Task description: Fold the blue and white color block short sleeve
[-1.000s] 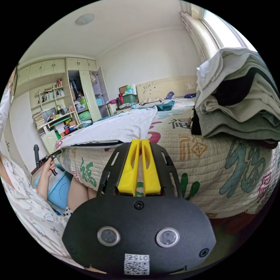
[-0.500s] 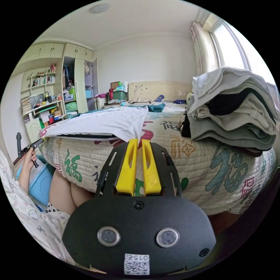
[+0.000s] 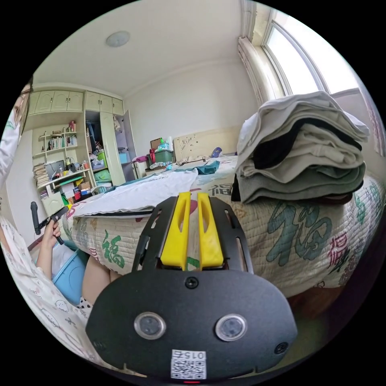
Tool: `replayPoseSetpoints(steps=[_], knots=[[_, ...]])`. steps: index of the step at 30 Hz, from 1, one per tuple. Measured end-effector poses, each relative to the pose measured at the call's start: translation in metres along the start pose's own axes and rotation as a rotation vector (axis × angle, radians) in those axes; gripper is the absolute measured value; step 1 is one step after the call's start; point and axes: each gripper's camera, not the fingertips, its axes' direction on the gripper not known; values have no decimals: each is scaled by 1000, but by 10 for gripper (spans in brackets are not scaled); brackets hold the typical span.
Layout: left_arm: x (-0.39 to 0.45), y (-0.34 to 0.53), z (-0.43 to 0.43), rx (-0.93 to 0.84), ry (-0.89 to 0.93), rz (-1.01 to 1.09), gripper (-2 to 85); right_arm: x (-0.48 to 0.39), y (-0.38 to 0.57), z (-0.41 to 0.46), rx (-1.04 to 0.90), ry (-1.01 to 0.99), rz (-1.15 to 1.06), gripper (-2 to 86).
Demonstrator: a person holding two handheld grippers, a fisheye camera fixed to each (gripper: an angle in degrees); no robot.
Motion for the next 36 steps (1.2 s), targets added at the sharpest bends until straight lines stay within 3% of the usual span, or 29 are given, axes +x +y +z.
replayPoseSetpoints(steps=[3,7,10,13,15,20,23,28,31,36], knots=[[64,-12,68,-13,74,82,42,-17,-51,-17,22,-7,-11,51],[164,-48,186,-92,346,223,61,-19,-161,-16,4,-189,81,97],[255,-66,282,-191,544,316,80,-14,-245,13,25,-274,166,106],[359,-51,387,-367,632,411,92,-7,-344,77,-39,-381,256,110],[416,-28,439,-443,652,461,94,6,-400,126,-112,-365,349,117],[553,74,553,-658,570,622,106,40,-504,231,-286,-94,491,135],[579,116,593,-683,600,561,101,50,-538,271,-407,-21,504,143],[614,163,655,-782,673,517,93,84,-556,268,-387,-174,654,109],[641,155,691,-714,667,477,91,93,-576,261,-412,-318,701,86],[731,121,814,-605,677,382,90,42,-635,244,-484,-250,522,88]])
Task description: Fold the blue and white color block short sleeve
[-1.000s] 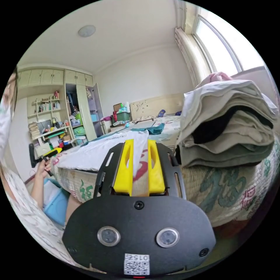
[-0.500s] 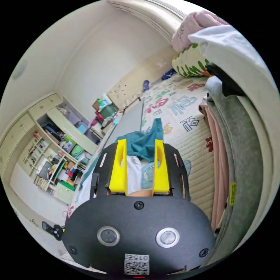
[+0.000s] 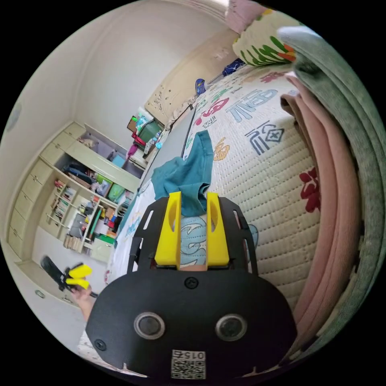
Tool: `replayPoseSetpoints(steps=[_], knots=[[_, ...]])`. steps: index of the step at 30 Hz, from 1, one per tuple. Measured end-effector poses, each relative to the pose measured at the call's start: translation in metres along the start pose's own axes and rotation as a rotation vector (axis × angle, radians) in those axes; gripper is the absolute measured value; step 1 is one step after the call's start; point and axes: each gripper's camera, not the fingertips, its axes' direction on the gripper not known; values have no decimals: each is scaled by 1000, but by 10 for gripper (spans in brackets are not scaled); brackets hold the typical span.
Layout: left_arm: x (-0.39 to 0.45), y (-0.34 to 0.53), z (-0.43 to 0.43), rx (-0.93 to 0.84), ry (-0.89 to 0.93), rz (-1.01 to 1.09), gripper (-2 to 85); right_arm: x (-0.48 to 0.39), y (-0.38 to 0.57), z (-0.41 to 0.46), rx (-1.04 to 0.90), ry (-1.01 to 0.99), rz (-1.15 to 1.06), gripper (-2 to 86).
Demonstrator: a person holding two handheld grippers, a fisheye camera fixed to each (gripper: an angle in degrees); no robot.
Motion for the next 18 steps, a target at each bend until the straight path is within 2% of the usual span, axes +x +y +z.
replayPoseSetpoints(steps=[2,5,8,14,18], knots=[[-16,-75,87,-27,20,-42,90,-22,-6,-6,-48,-11,-30,71],[-18,-164,211,-90,-47,-79,90,-29,-13,-23,-44,-42,12,56],[-2,-223,322,-127,-92,-100,89,-32,-18,-39,-40,-99,50,50],[23,-249,484,-197,-144,-169,94,-53,-29,-56,-53,-121,56,51],[20,-227,534,-245,-220,-210,92,-61,-32,-59,-64,-137,68,52]])
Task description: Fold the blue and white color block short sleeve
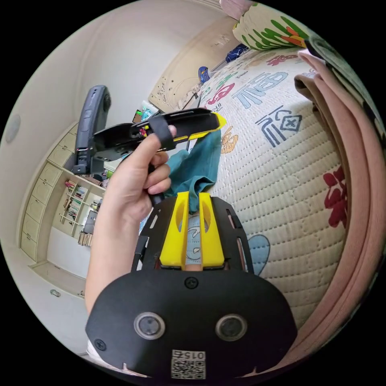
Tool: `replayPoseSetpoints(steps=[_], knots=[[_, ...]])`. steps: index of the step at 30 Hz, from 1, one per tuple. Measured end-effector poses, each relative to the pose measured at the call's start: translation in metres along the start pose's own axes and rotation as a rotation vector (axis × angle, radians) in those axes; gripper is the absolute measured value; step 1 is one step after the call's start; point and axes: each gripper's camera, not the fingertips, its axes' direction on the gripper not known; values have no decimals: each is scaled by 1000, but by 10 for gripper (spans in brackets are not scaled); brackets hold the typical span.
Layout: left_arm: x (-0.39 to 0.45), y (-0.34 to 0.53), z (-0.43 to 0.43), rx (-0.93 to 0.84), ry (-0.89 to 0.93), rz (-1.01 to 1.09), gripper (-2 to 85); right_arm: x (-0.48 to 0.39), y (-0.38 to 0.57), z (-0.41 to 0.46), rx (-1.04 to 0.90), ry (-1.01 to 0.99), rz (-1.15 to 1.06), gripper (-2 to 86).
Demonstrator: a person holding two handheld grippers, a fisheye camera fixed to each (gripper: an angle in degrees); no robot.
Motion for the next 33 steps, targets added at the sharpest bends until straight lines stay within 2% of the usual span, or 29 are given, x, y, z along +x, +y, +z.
replayPoseSetpoints(steps=[4,13,18,24,29,33], knots=[[7,36,41,-47,-20,19,82,-11,11,-8,7,11,-5,50],[5,154,19,47,39,-95,-1,-7,65,-40,116,-39,5,21],[-9,226,-71,248,109,-103,-5,5,86,-50,148,-116,10,15],[-73,377,-230,499,107,-115,-6,6,126,-51,147,-279,-66,15],[-116,553,-341,577,50,-81,-7,-45,177,-39,65,-236,-396,16],[-130,660,-375,560,41,-92,-7,-70,219,-12,-66,-189,-599,17]])
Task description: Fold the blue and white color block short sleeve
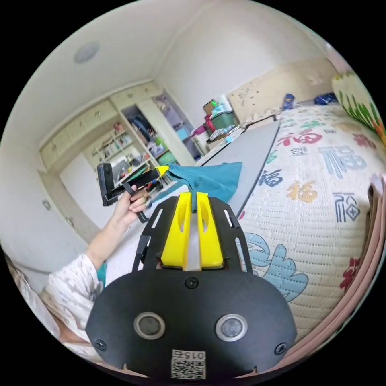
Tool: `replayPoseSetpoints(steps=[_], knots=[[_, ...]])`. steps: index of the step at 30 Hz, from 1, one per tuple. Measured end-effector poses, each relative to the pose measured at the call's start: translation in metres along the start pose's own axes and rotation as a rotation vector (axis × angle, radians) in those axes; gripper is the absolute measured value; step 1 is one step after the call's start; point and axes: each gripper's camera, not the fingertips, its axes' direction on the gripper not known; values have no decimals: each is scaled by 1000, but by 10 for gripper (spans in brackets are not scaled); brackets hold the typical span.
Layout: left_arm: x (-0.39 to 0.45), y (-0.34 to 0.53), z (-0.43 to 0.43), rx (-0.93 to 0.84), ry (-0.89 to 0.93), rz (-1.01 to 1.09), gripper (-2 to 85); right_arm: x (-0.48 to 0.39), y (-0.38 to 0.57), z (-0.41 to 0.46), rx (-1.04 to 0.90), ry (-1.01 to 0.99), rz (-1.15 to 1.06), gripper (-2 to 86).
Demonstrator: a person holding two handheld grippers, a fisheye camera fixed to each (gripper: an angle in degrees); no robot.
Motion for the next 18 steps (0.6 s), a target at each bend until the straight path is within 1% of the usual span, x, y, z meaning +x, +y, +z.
replayPoseSetpoints(steps=[3,5,10,13,16,18], knots=[[1,52,-50,-52,-11,26,-7,-8,24,28,-114,-68,-42,17],[14,83,-81,-90,-47,91,-6,-14,43,50,-207,-112,-70,18],[53,120,-125,-157,-75,227,-3,-34,79,90,-336,-40,-163,27],[77,131,-139,-220,-80,330,1,-36,100,112,-407,-2,-174,37],[87,136,-147,-287,-95,371,8,-33,115,113,-301,153,-150,39],[90,135,-158,-276,-91,397,18,-32,124,115,-225,227,-145,40]])
